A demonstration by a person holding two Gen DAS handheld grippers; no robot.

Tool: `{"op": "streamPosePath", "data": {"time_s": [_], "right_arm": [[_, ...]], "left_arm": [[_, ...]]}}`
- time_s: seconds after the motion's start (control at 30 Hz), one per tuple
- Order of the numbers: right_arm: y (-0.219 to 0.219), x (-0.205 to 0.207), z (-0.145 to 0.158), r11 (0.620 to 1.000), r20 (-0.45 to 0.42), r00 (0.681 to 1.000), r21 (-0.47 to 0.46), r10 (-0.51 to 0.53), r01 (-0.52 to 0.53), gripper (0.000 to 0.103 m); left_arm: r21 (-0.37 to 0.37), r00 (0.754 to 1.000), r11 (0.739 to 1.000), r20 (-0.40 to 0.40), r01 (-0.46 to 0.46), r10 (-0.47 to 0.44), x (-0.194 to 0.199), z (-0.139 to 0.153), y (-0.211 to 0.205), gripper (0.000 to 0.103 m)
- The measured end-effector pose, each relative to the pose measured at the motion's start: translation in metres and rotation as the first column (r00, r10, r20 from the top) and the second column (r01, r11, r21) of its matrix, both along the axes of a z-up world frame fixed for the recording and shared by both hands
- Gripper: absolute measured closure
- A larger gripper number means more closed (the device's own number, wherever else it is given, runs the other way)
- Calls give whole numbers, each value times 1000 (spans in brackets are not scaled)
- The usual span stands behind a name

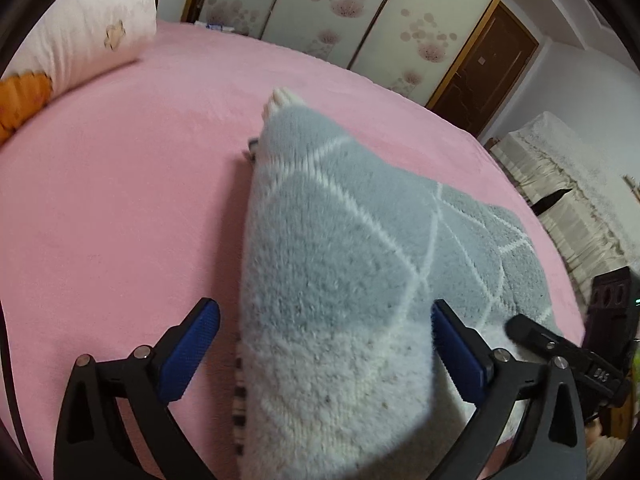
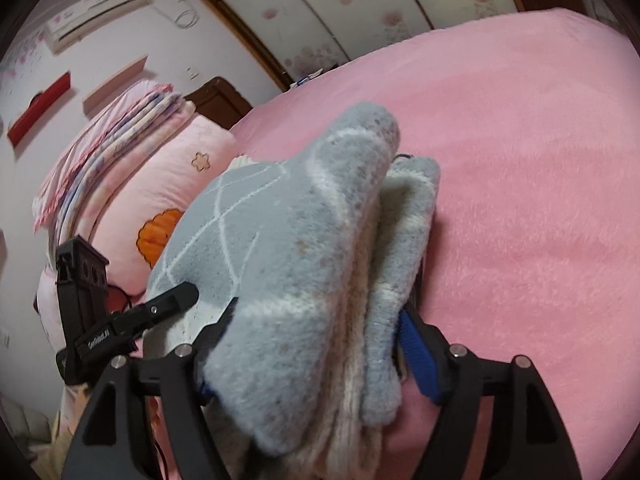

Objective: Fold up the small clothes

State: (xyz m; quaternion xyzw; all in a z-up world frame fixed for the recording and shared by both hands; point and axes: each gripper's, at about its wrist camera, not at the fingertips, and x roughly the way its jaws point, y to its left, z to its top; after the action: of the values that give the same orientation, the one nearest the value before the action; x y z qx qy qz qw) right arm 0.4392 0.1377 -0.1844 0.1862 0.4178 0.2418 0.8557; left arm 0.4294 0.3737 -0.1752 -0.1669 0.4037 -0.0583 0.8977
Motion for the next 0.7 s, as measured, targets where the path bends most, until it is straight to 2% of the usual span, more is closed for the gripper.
{"op": "streamPosePath", "data": {"time_s": [0.1, 0.2, 0.33, 0.37, 0.43, 0.47, 0.5, 0.53, 0.63, 0.7], "right_arm": [[-3, -5, 19, 1000, 28, 1000, -14, -2, 3, 28], [-13, -17, 43, 998, 106, 994, -38, -35, 40, 28], [-8, -31, 72, 992, 227, 974, -118, -21, 49, 31], [-5, -32, 75, 991, 241, 971, -130, -2, 35, 36], [10, -32, 82, 987, 247, 967, -160, 55, -16, 67], [16, -31, 82, 984, 241, 967, -173, 77, -35, 75], [26, -29, 80, 977, 229, 968, -206, 98, -50, 88], [31, -28, 78, 974, 219, 969, -218, 111, -62, 93], [40, -22, 68, 969, 191, 973, -231, 131, -86, 93], [39, -15, 56, 959, 165, 981, -277, 107, -58, 93]], "left_arm": [[50, 997, 997, 35, -66, 65, -10, 25, 3, 1], [56, 988, 989, 82, -139, 134, -19, 52, 9, 1], [86, 983, 988, 138, -131, 119, -37, 77, -10, 1], [84, 984, 989, 138, -123, 111, -40, 79, -19, 1], [72, 986, 990, 124, -120, 110, -45, 78, -28, 8], [68, 988, 992, 114, -110, 102, -45, 74, -38, 9], [78, 989, 991, 109, -105, 96, -45, 74, -41, 9], [101, 991, 990, 108, -95, 84, -44, 70, -51, 10], [167, 996, 983, 61, -74, 65, -33, 53, -75, 15], [197, 995, 975, 17, -100, 99, -26, 40, -74, 15]]}}
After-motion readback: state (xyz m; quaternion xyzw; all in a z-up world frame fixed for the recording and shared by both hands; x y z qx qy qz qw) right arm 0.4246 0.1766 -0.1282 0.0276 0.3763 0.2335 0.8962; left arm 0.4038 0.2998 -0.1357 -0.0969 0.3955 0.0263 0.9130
